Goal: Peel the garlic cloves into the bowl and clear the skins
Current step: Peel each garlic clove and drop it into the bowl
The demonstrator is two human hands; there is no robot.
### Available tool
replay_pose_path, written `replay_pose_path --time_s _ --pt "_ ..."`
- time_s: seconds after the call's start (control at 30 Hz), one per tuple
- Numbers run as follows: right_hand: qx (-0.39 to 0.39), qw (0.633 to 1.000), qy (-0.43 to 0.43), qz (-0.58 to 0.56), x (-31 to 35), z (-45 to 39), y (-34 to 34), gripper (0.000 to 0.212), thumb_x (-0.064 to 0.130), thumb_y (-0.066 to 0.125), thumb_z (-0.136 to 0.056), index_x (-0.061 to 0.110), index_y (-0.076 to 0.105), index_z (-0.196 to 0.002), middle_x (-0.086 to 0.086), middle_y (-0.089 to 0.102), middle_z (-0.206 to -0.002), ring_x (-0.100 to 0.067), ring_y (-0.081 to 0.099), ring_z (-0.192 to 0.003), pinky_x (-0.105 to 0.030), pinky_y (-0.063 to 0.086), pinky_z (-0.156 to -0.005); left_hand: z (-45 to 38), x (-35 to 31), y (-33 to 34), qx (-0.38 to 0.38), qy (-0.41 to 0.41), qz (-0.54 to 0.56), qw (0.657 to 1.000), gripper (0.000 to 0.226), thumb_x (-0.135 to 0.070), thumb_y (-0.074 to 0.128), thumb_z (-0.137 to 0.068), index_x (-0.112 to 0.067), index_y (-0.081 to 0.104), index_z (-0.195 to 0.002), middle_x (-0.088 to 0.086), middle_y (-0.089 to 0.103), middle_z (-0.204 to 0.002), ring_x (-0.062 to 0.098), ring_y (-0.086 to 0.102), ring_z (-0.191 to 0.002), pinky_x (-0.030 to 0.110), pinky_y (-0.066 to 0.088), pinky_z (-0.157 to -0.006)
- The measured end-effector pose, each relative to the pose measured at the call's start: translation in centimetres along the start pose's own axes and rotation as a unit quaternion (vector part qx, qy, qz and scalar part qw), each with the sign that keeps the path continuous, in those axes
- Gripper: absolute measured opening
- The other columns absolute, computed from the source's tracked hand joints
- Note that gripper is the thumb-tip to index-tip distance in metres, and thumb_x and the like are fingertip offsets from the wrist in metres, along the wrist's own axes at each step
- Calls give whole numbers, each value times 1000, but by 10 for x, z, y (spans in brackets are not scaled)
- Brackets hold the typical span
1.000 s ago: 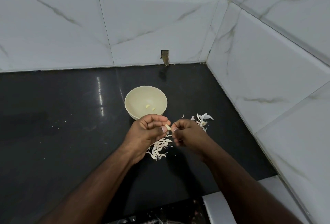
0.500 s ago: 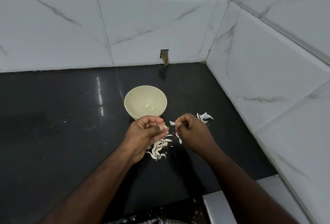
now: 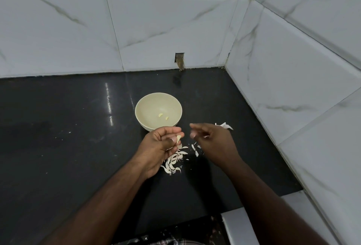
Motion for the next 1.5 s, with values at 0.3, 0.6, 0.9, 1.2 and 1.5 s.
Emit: replay_pose_path --time_s 0.3,0.6,0.9,1.2,1.5 --pt "64 986 23 -151 8 2 21 17 8 86 -74 22 76 -75 -1 76 -78 -10 68 -70 -33 56 -72 5 -2 -1 -2 13 -6 1000 7 -1 64 -94 -7 62 -98 10 73 -82 16 72 -76 23 57 -67" --pt "90 969 52 -225 6 1 25 17 7 69 -92 13 73 -108 0 76 -79 -3 71 -75 -16 52 -74 5 -7 -9 -17 -3 8 1000 17 4 71 -85 -7 65 -95 13 72 -85 20 73 -76 27 60 -70" --pt "100 954 76 -271 5 -2 28 15 2 78 -82 12 74 -93 -1 70 -72 -7 63 -64 -20 50 -61 5 -8 -11 -13 8 -60 998 14 -2 60 -97 -8 69 -106 8 75 -90 16 72 -81 31 59 -73" --pt "18 996 1 -93 31 -40 25 11 14 81 -78 19 76 -88 10 72 -77 2 64 -69 -16 51 -70 1 -9 -31 -55 46 -272 960 15 -21 56 -102 -21 70 -95 -3 75 -80 14 64 -69 32 50 -68" --pt "20 999 -27 -20 36 -45 29 12 22 74 -86 23 77 -97 14 71 -73 4 63 -69 -15 49 -73 0 -8 -50 -45 51 -520 851 15 -19 76 -86 -29 72 -97 -13 71 -86 -3 64 -81 11 43 -69"
Point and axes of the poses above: each hand's wrist, its own z-axis away from the middle knuckle, its own y-axis out of the palm, x = y × z, the point moved 6 cm from there along -z, towards the middle knuckle
